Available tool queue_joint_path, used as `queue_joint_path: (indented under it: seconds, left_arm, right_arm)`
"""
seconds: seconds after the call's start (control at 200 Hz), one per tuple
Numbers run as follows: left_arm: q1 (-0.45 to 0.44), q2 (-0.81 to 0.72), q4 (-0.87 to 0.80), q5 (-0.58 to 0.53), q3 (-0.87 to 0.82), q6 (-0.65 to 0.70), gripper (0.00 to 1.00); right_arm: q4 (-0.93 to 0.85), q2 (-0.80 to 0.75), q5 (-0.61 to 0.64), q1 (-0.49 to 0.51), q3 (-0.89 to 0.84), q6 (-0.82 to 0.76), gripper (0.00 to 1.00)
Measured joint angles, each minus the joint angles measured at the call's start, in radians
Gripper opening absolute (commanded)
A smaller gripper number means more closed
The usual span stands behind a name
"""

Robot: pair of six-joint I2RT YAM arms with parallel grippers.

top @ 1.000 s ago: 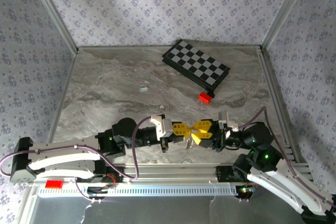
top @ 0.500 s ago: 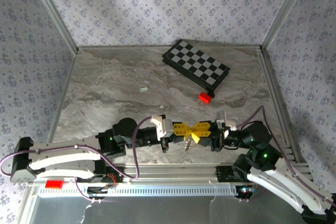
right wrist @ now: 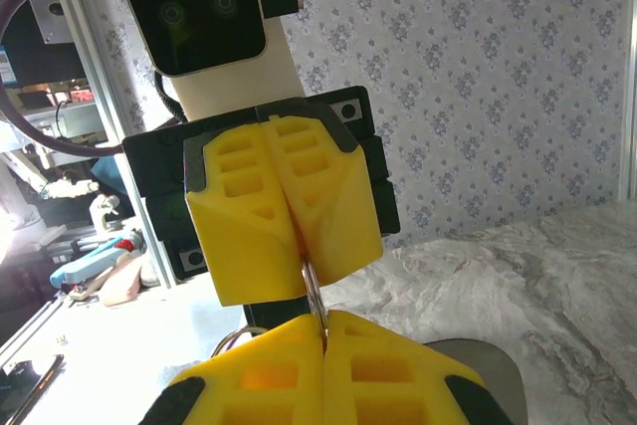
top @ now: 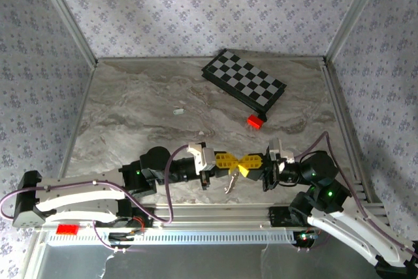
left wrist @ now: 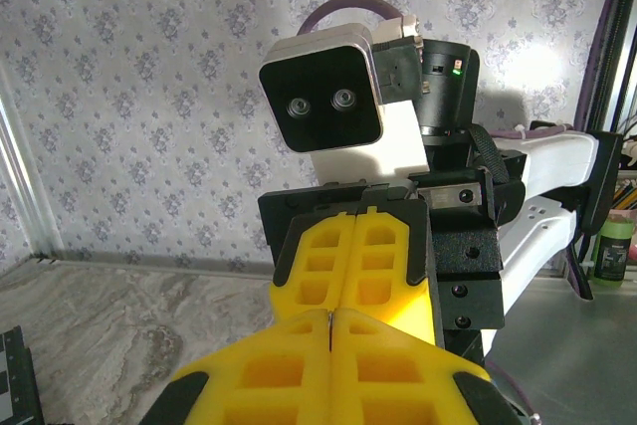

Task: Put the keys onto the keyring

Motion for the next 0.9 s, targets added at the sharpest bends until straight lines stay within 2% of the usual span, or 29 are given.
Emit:
queue_joint_path:
  seconds: [0.145,0.33,0.555,0.775,0.9]
  left_arm:
    - [0.000,0.000,-0.010,-0.011,0.000,0.000,0.00]
    - [0.000,-0.008,-0.079,-0.030,0.005,0.012,0.00]
    - [0.021,-0.047,-0.239,-0.046,0.032,0.034,0.19]
    - [0.045,-0.075,-0.458,-0.109,0.141,0.056,0.23]
    - [0.049,-0.074,-0.555,-0.129,0.203,0.063,0.29]
  right_arm:
    - [-0.034,0.001,0.006,0.000,0.013,-0.018,0.00]
    - [-0.170,0.023,0.024,0.000,0.064,-0.076,0.00]
    - [-0.298,0.074,0.058,0.006,0.133,-0.141,0.00]
    - [-0.388,0.172,0.123,0.006,0.208,-0.187,0.00]
    - [-0.439,0.206,0.155,0.006,0.231,-0.207,0.00]
